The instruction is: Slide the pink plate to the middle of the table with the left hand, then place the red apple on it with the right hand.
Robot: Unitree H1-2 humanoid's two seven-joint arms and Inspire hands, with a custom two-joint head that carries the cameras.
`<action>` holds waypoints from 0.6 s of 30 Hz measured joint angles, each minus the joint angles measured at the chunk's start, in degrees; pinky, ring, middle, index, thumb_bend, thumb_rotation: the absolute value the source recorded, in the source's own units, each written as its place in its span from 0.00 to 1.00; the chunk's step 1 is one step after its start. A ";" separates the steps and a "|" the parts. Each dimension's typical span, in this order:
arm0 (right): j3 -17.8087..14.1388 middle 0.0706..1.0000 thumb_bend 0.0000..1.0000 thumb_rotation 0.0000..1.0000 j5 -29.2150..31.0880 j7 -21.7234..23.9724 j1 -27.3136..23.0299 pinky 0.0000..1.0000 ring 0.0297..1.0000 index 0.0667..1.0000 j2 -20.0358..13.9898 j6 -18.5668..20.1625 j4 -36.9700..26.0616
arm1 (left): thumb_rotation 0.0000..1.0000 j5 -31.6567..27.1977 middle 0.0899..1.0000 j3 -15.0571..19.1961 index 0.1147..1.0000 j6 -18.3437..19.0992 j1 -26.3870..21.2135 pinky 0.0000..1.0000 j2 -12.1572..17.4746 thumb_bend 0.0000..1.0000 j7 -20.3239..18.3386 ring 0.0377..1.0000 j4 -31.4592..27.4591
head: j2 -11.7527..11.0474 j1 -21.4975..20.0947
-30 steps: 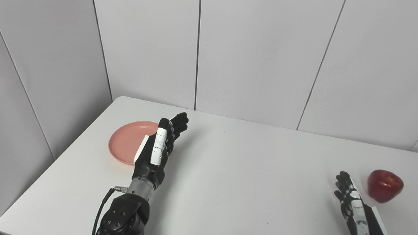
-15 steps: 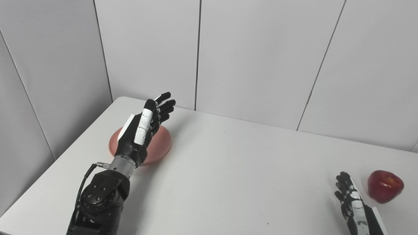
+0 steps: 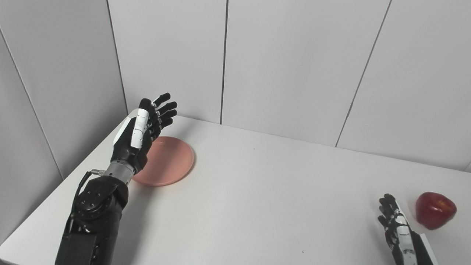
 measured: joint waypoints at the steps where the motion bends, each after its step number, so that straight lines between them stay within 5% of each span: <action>1: 0.01 0.96 0.72 1.00 -0.01 0.00 0.00 1.00 1.00 0.97 0.00 0.00 0.00 | 0.99 -0.32 0.87 0.22 0.85 -0.07 -0.13 0.92 0.36 0.88 -0.33 0.89 0.25 | -0.09 0.00; 18: -0.07 0.96 0.72 0.99 -0.07 -0.04 0.00 1.00 1.00 0.96 0.00 0.00 0.09 | 0.98 -2.46 0.87 4.37 0.86 -3.10 -5.45 0.96 3.48 0.94 -0.83 0.89 9.02 | -0.18 0.09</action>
